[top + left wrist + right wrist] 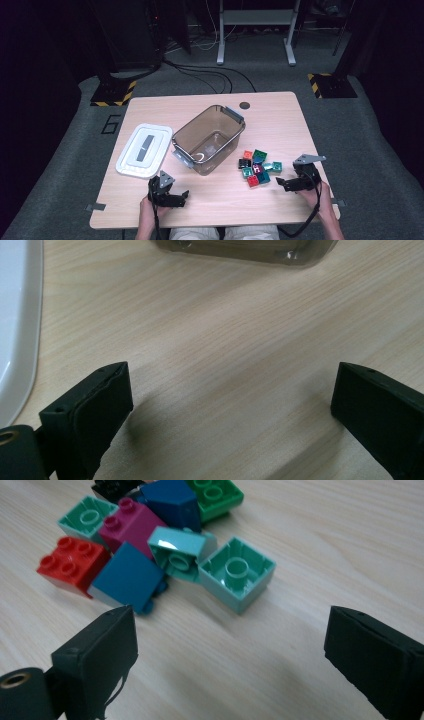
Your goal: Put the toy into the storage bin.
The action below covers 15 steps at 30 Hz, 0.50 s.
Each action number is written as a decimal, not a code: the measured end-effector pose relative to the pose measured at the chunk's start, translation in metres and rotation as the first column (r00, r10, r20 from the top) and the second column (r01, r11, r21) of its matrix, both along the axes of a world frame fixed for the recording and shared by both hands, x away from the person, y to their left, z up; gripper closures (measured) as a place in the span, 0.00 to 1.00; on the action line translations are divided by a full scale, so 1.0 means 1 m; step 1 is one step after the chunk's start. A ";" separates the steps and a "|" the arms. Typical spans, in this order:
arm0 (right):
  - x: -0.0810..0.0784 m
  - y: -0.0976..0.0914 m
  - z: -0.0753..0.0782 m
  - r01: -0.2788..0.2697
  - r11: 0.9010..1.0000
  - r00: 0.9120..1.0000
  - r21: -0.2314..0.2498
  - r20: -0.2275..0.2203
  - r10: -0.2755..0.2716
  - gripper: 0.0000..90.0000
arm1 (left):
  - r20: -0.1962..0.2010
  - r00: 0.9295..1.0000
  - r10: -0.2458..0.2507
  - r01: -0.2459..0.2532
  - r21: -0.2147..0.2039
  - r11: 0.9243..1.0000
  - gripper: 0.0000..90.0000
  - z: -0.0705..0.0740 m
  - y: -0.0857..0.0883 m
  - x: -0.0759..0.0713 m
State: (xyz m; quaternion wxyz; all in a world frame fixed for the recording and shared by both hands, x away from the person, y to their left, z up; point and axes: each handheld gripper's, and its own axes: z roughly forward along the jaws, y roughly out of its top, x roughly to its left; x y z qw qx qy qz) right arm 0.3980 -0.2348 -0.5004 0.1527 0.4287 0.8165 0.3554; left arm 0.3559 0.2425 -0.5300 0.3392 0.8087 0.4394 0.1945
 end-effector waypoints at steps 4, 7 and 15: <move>0.007 0.011 0.008 -0.021 1.000 1.000 -0.003 -0.003 0.021 0.07 | -0.010 1.000 0.009 -0.009 -0.005 1.000 0.01 -0.001 0.000 0.001; 0.013 0.022 0.012 -0.043 0.999 0.999 -0.014 -0.006 0.043 0.08 | -0.011 1.000 0.009 -0.009 -0.007 1.000 0.01 -0.001 -0.001 0.001; 0.026 0.041 0.015 -0.083 0.995 0.996 -0.046 -0.030 0.082 0.17 | -0.011 1.000 0.009 -0.009 -0.006 1.000 0.01 -0.001 -0.001 0.001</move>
